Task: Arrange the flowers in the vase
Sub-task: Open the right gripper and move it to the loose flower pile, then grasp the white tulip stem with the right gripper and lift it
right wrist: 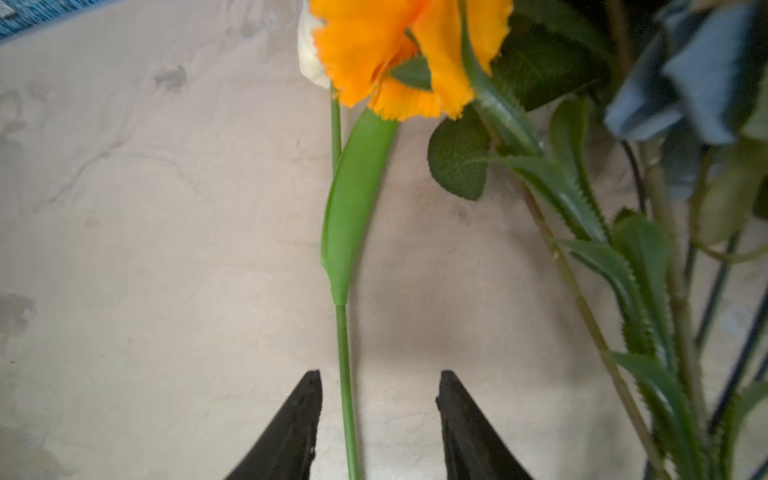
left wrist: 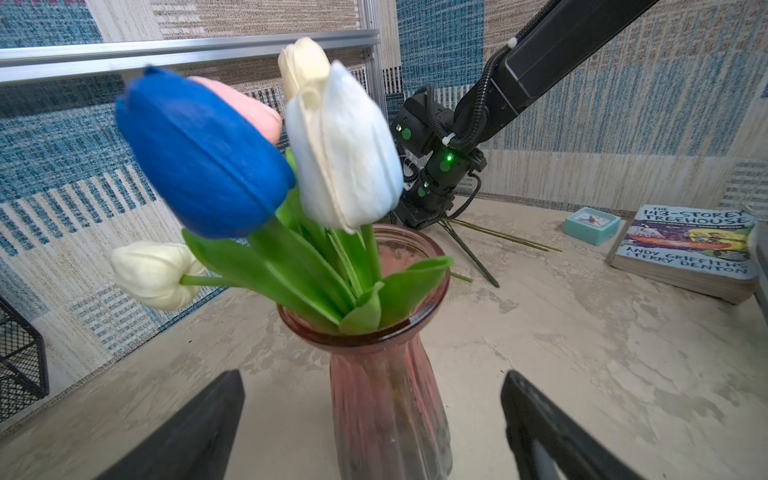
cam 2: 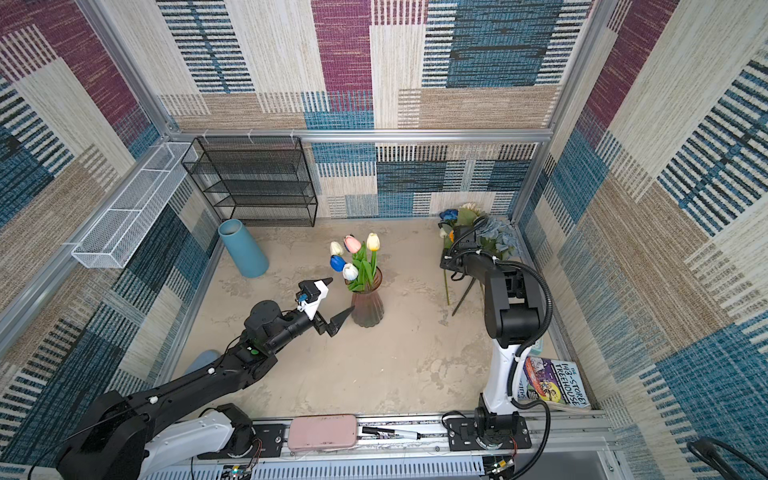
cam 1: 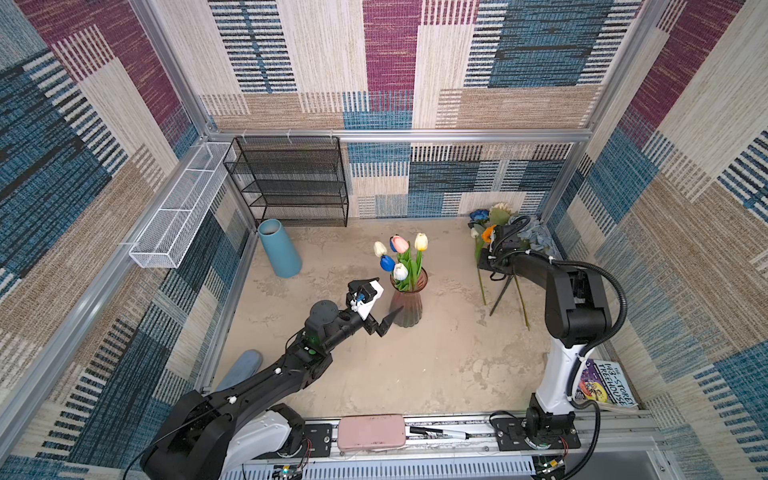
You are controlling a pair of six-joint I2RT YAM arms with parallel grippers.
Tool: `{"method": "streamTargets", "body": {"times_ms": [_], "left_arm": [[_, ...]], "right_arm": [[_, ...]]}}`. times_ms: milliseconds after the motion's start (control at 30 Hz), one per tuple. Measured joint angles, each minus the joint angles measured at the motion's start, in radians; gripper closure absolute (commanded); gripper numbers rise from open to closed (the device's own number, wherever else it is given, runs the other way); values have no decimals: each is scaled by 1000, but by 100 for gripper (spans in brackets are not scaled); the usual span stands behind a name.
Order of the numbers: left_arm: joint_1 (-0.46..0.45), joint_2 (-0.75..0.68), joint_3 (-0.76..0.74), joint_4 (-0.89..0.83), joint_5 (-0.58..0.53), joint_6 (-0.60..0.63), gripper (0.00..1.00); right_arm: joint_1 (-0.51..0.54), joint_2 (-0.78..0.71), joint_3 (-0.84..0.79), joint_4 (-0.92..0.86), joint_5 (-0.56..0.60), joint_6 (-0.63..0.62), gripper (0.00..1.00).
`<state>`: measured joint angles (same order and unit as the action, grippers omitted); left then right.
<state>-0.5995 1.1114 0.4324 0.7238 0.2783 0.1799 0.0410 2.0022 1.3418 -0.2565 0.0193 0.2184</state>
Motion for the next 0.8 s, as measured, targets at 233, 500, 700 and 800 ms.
{"method": "streamTargets", "body": {"times_ms": [233,500,700,800], "left_arm": [[0,-19,-14,-32,13,-1,1],[0,-15,-14,-43,5,0,1],[0,0,-8,-43,-12,0,1],[0,11,-2,-39,-12,0,1]], "right_arm": [[0,40,5,-25,6,-1,73],[-1,57,8,4,-31,-8,90],[-1,45,-19,37,-82,-8,100],[4,19,-49,54,-124,-8,100]]}}
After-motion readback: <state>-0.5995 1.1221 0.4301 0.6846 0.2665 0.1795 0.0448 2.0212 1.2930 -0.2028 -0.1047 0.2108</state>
